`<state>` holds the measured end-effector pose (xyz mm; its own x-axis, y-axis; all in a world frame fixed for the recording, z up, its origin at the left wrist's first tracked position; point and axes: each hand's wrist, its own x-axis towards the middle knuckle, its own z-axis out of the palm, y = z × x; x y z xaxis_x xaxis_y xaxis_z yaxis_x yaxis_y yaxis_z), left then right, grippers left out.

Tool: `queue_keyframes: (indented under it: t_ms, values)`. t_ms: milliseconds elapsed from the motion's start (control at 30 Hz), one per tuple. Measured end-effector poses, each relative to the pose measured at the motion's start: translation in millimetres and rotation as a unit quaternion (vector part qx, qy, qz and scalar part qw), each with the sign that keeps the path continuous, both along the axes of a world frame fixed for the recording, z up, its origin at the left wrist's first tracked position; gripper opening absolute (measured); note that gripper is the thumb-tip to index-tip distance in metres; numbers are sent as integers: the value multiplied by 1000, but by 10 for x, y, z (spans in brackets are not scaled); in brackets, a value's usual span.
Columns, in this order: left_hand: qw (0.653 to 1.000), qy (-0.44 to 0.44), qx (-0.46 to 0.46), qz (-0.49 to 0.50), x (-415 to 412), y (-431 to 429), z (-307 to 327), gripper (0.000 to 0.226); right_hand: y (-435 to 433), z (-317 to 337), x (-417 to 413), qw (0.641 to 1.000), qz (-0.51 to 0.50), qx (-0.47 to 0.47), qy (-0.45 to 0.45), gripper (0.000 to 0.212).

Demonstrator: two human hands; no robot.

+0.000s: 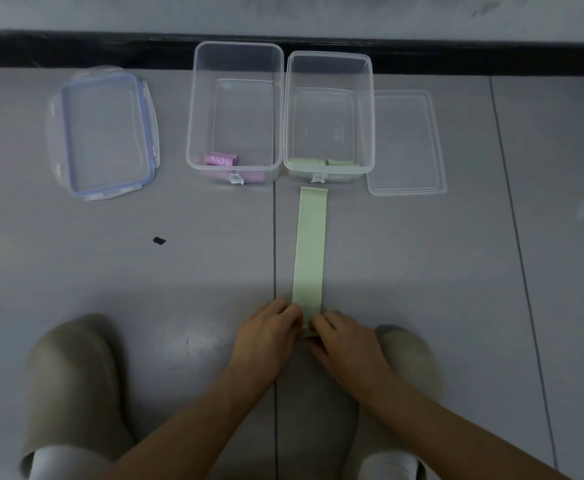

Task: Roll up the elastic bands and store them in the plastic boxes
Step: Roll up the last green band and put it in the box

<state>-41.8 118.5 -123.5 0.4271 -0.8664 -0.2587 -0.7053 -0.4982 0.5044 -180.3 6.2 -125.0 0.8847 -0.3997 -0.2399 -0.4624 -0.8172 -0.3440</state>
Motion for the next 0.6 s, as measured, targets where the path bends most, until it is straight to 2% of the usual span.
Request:
queue_keyframes:
  t_ms: [167, 300, 600]
  values:
    - [1000, -13, -14, -9, 24, 26, -19, 7, -42, -42, 30, 1000, -13, 8, 5, 18]
    - [998, -12, -36, -47, 94, 68, -29, 16, -85, -14, 50, 998, -44, 51, 18, 36]
    - [994, -49, -21, -92, 122, 11, -24, 11, -91, 73, 123, 995, -47, 80, 25, 17]
